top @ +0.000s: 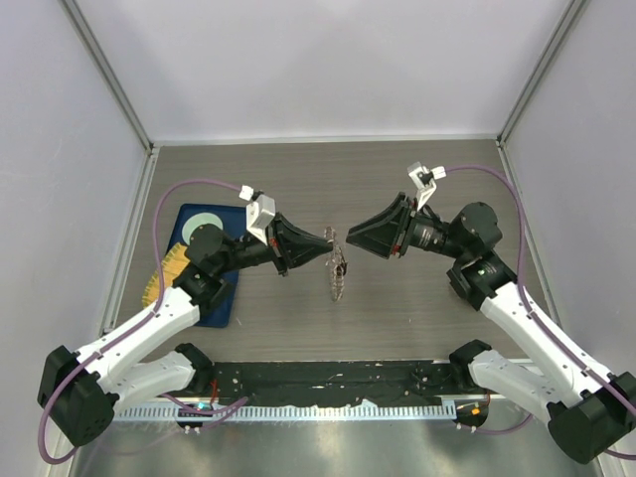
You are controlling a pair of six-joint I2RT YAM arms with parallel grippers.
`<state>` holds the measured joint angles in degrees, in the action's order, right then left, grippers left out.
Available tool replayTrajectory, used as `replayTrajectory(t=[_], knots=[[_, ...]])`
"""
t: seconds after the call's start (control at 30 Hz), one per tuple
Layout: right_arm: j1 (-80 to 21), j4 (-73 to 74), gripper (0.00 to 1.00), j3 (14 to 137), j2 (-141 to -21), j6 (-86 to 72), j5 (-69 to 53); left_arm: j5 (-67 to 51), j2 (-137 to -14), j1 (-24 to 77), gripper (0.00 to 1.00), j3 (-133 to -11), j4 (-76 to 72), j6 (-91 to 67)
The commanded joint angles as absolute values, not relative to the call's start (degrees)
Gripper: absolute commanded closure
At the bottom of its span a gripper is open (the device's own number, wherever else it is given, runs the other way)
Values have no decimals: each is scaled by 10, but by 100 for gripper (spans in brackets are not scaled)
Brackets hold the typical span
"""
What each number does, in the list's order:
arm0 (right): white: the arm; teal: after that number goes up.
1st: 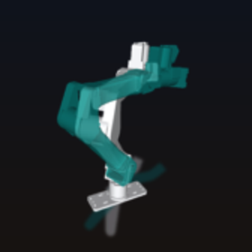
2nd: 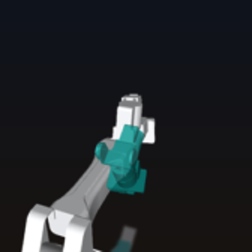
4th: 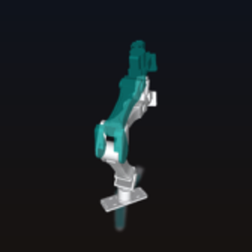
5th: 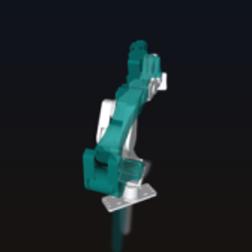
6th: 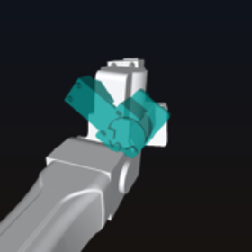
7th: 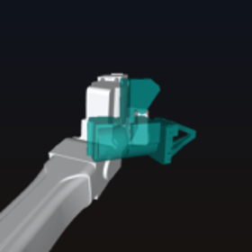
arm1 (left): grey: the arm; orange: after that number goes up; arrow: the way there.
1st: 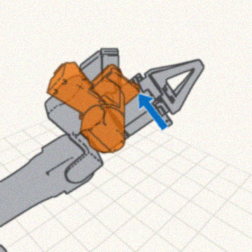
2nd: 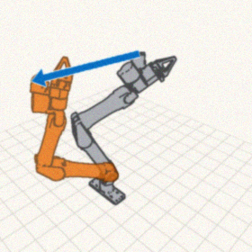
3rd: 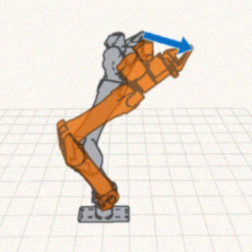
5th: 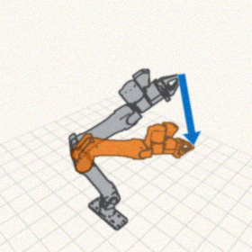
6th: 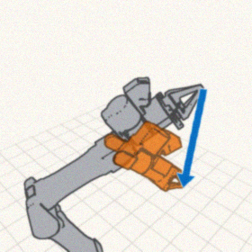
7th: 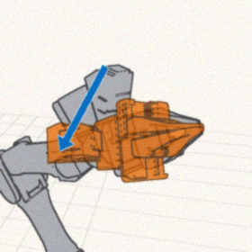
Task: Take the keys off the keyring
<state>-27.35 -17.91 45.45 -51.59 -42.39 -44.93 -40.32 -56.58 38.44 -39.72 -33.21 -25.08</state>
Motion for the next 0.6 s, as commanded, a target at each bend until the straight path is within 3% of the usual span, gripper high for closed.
replayTrajectory(t=[0.0, 0.57], knots=[[-272, -177, 57, 459, -524, -413, -462, -381, -555, 381, 100, -405, -371, -240], [-302, -138, 62, 474, -544, -388, -437, -384, -567, 381, 100, -404, -375, -236]])
